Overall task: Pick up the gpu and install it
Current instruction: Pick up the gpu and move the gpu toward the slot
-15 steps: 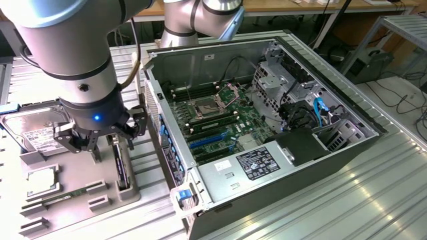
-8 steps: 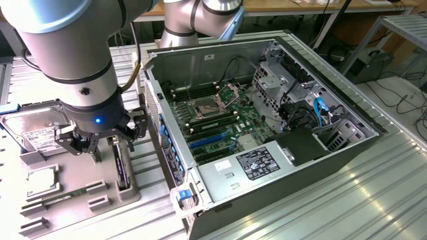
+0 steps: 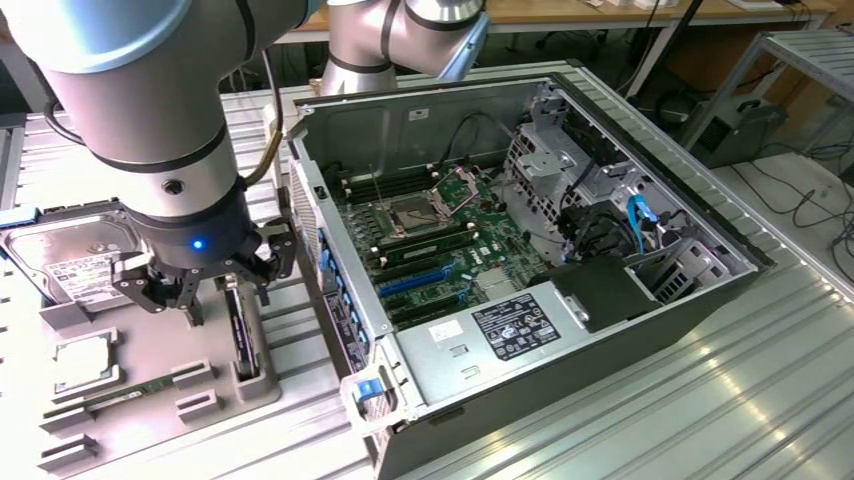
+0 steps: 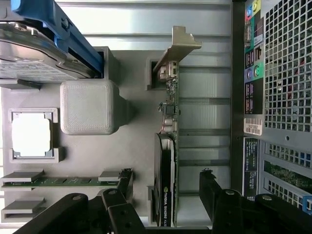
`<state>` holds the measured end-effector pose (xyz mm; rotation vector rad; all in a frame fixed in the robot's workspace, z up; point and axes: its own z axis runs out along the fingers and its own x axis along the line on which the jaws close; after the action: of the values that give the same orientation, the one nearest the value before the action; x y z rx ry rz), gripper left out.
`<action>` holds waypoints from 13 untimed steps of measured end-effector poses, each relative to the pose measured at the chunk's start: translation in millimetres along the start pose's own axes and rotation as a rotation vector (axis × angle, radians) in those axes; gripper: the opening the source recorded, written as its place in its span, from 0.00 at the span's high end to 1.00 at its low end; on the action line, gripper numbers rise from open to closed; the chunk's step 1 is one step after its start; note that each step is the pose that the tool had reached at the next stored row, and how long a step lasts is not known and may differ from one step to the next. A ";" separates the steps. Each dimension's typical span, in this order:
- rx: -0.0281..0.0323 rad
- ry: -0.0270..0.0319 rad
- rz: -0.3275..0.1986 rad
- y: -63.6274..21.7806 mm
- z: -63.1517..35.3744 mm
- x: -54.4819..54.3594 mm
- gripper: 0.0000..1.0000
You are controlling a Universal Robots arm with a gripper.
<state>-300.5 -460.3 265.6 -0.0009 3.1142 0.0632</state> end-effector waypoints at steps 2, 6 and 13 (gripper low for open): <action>-0.0002 0.0003 0.000 0.0 0.6 -0.1 0.34; -0.0002 0.0005 0.000 -0.1 4.3 -0.2 0.34; -0.0003 0.0012 0.000 6.0 13.9 0.1 0.34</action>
<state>-300.2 -453.7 252.0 -0.0007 3.1154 0.0636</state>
